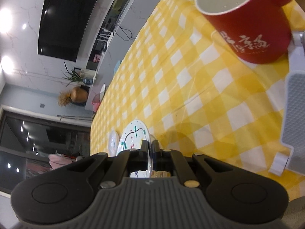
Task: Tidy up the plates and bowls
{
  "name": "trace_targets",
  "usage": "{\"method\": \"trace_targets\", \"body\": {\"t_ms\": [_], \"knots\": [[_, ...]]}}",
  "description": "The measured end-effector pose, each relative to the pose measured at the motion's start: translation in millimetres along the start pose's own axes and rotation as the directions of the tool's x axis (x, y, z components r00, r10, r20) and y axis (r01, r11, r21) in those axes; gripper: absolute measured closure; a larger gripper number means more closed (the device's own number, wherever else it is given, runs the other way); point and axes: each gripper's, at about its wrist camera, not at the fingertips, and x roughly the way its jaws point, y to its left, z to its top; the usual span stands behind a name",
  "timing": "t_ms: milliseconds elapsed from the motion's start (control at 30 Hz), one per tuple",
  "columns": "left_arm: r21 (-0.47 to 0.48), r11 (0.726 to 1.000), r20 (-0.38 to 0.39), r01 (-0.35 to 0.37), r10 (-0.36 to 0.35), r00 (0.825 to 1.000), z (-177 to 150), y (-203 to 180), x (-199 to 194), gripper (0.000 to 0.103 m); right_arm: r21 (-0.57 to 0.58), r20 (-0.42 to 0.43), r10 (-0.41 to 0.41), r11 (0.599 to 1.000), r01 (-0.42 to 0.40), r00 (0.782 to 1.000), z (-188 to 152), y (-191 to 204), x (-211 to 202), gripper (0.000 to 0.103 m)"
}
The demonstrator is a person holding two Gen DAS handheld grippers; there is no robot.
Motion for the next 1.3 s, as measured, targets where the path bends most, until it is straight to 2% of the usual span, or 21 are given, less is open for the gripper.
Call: {"method": "trace_targets", "body": {"t_ms": [133, 233, 433, 667, 700, 767, 800, 900, 1033, 1300], "knots": [[0.004, 1.000, -0.018, -0.015, 0.015, 1.000, -1.0, 4.1, 2.5, 0.093, 0.031, -0.009, 0.018, 0.999, -0.018, 1.000, 2.5, -5.5, 9.7, 0.101], [0.005, 1.000, -0.023, -0.019, 0.019, 1.000, -3.5, 5.2, 2.6, 0.093, 0.015, -0.012, -0.006, 1.000, 0.007, 1.000, 3.5, -6.4, 14.7, 0.101], [0.014, 0.998, -0.022, -0.058, 0.059, 0.998, -9.2, 6.9, 5.5, 0.093, 0.027, -0.012, -0.005, 1.000, 0.005, 1.000, 5.5, -7.6, 25.4, 0.100], [0.024, 0.993, -0.021, -0.117, 0.117, 0.993, -16.6, 4.8, 5.2, 0.093, -0.029, -0.012, -0.038, 0.999, 0.038, 0.999, 3.1, -2.8, 33.4, 0.100], [0.028, 0.994, -0.018, -0.107, 0.108, 0.994, -17.4, 4.9, 4.2, 0.103, -0.029, -0.012, -0.041, 0.999, 0.040, 0.999, 3.3, -3.0, 35.6, 0.100], [0.013, 1.000, -0.034, -0.002, 0.002, 0.999, -18.4, 4.6, 1.6, 0.103, -0.014, -0.035, 0.003, 1.000, -0.004, 0.999, 3.6, -3.0, 41.9, 0.097], [0.009, 1.000, -0.040, 0.010, -0.010, 0.999, -18.8, 1.8, 1.2, 0.103, -0.017, -0.040, 0.006, 1.000, -0.007, 0.999, 3.1, -1.6, 45.2, 0.097], [0.082, 0.993, 0.015, -0.083, 0.082, 0.997, -24.6, -8.9, 0.3, 0.103, -0.063, -0.057, -0.055, 0.997, 0.051, 0.997, 0.7, 4.8, 57.2, 0.098], [0.034, 0.998, -0.018, -0.061, 0.062, 0.998, -22.9, -1.4, 1.4, 0.103, -0.041, -0.067, -0.087, 0.996, 0.084, 0.994, -1.1, -0.4, 63.9, 0.097], [0.122, 0.973, 0.082, -0.198, 0.189, 0.979, -18.1, -18.3, -26.9, 0.103, -0.097, -0.053, -0.125, 0.988, 0.119, 0.991, -6.4, 10.3, 77.1, 0.095]]}}
